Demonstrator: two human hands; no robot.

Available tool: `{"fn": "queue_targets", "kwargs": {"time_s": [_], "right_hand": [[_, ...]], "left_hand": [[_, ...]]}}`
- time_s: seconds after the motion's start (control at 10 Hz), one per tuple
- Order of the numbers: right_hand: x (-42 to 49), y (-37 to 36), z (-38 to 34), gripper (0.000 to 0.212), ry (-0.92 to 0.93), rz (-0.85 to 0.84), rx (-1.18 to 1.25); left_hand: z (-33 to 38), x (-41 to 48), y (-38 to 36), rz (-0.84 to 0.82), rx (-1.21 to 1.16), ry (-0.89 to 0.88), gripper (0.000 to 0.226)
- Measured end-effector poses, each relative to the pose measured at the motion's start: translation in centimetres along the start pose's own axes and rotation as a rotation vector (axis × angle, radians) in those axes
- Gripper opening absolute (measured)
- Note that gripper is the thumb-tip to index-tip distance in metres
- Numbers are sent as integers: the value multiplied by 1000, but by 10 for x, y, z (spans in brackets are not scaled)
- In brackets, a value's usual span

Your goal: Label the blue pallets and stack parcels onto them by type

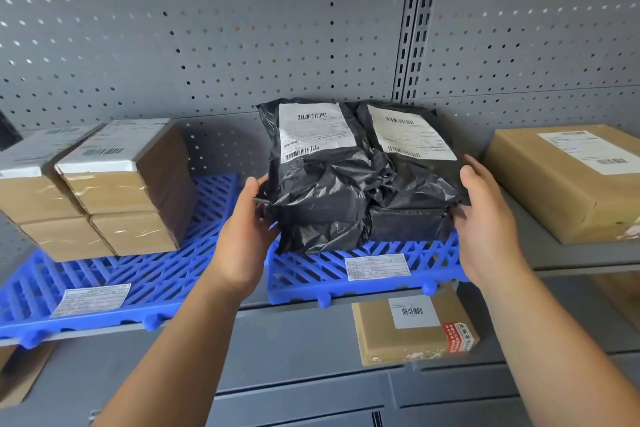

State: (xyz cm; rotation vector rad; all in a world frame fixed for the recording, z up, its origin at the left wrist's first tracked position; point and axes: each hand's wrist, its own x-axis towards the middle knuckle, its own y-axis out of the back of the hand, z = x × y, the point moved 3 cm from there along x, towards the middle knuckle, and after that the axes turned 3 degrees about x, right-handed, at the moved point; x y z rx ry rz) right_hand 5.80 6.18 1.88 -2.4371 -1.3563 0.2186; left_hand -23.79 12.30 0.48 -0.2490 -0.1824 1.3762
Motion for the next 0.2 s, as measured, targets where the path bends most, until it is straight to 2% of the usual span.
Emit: {"fn": "queue_targets", "kwargs": {"time_s": [0.2], "right_hand": [[-25,12,7,84,7,47,-59]], "left_hand": [[-10,-26,12,206,23,-65,54]]}}
